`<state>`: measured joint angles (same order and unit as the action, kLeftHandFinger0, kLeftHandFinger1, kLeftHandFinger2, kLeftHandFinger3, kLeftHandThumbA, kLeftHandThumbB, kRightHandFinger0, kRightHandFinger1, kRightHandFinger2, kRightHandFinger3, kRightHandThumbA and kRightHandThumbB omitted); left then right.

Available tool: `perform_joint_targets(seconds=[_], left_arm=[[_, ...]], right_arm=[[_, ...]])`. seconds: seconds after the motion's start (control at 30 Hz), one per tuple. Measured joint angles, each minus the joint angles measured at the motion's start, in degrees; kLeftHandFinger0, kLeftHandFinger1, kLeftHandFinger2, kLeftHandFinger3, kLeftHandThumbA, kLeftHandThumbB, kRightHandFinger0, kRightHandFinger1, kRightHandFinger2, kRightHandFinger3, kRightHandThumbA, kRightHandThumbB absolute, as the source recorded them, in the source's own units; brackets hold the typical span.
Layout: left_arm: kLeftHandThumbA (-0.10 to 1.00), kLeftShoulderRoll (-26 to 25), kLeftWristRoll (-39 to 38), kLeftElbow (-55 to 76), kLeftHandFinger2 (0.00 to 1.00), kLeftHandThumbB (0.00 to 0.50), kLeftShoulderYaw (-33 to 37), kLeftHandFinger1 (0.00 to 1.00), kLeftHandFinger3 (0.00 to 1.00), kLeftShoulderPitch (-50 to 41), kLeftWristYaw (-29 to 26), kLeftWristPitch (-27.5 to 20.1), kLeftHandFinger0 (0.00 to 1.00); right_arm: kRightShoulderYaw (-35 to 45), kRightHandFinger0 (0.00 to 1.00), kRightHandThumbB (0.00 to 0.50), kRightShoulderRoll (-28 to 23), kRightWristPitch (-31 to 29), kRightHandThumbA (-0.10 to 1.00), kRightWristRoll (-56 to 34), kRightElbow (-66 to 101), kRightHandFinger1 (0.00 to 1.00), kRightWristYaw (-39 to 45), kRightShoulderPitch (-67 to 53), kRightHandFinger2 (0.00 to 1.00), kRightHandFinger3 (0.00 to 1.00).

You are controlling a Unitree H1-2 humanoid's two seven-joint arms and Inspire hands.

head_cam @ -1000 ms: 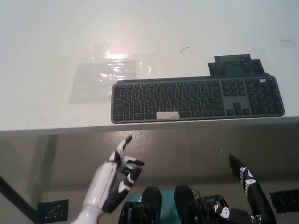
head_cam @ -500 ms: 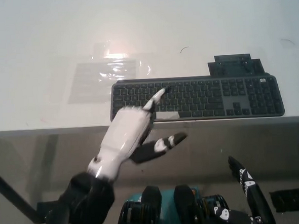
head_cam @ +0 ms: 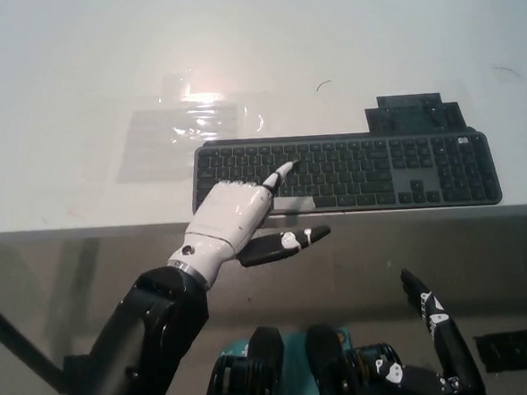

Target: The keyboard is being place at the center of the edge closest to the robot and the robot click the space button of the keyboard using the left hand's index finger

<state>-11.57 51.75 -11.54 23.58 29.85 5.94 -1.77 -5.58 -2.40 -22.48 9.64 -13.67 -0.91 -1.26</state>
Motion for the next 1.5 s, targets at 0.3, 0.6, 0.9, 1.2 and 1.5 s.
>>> perform_joint_targets(seconds=[0.3, 0.6, 0.9, 1.2, 1.5], left_arm=[[1.00, 0.6, 0.7, -1.3, 0.09, 0.392, 1.8, 0.08, 1.00, -0.2, 1.6, 3.1, 0.00], [1.00, 0.8, 1.1, -1.4, 0.11, 0.405, 3.6, 0.12, 1.00, -0.4, 2.6, 5.0, 0.00], [1.00, 2.6, 1.0, -9.3, 0.09, 0.381, 5.4, 0.12, 1.00, 0.4, -0.2, 4.2, 0.00], [1.00, 4.0, -0.3, -21.0, 0.08, 0.384, 5.7, 0.05, 1.00, 4.7, -6.3, -0.2, 0.00], [1.00, 2.9, -1.8, -19.1, 0.00, 0.415, 5.9, 0.01, 1.00, 4.4, -7.5, -1.5, 0.00]], right_arm=[[0.0, 1.00, 0.323, -0.2, 0.0, 1.00, 0.0, 0.7, 1.00, 0.0, 0.2, 1.00, 1.00], [0.0, 1.00, 0.336, -0.2, 0.0, 1.00, 0.0, 0.7, 1.00, 0.0, 0.8, 1.00, 1.00], [0.0, 1.00, 0.339, -0.3, 0.0, 1.00, 0.3, 0.8, 1.00, 0.0, 0.9, 1.00, 1.00], [0.0, 1.00, 0.337, -0.3, 0.0, 1.00, 0.4, 0.8, 1.00, 0.0, 0.9, 1.00, 1.00], [0.0, 1.00, 0.339, -0.2, 0.0, 1.00, 0.9, 0.8, 1.00, -0.1, 1.2, 1.00, 1.00]])
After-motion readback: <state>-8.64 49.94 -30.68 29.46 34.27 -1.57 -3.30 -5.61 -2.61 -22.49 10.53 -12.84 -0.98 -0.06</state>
